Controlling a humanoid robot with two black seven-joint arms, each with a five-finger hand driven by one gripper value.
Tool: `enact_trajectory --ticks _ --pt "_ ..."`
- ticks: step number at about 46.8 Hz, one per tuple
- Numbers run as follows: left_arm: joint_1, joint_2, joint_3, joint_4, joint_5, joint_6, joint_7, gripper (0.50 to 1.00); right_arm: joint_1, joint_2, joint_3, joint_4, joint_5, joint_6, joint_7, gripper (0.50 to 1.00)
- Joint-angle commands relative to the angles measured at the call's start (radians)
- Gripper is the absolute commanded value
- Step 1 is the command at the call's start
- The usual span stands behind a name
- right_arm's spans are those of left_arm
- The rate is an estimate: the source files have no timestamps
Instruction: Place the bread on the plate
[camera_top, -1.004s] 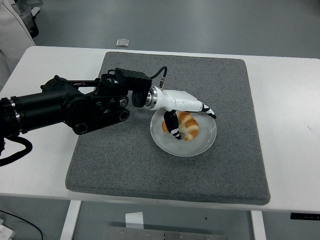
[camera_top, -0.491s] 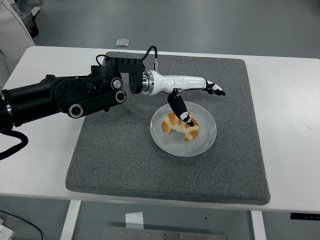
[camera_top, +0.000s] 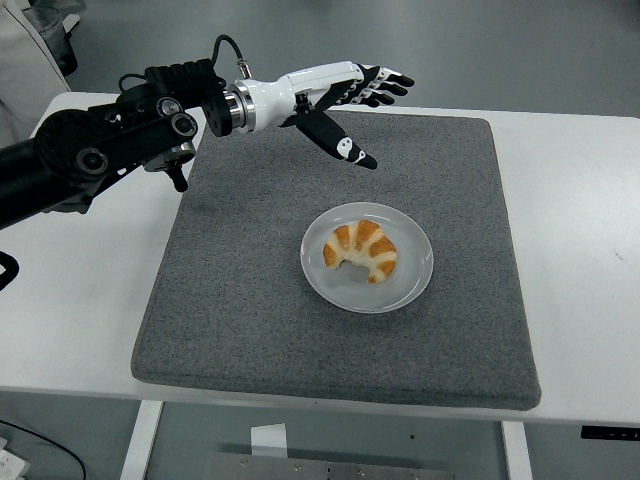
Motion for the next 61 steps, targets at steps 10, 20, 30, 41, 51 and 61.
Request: enact_trajectory --ticks 10,20,30,41,51,61 --pt "-0.001 0.065 -0.003 0.120 -0.286 -0.007 -0.001 0.996 0.000 0.000 0.000 0.000 0.000 0.000 0.000 0.932" --pt "-0.001 0.075 -0.004 0.250 -0.447 -0.123 0.001 0.996 0.000 0.000 0.000 0.000 0.000 0.000 0.000 0.932" --pt "0.001 0.075 -0.003 0.392 -0.594 -0.220 0.001 0.996 0.000 0.000 0.000 0.000 0.000 0.000 0.000 0.932" --pt "0.011 0.075 -0.004 0.481 -0.685 -0.301 0.004 0.996 0.000 0.000 0.000 0.000 0.000 0.000 0.000 0.932" --pt "0.027 0.073 -0.004 0.505 -0.835 -0.326 0.067 0.996 0.000 0.000 0.000 0.000 0.000 0.000 0.000 0.932" --pt "0.061 0.067 -0.039 0.534 -1.013 -0.323 0.183 0.996 0.000 0.000 0.006 0.000 0.006 0.000 0.000 0.932"
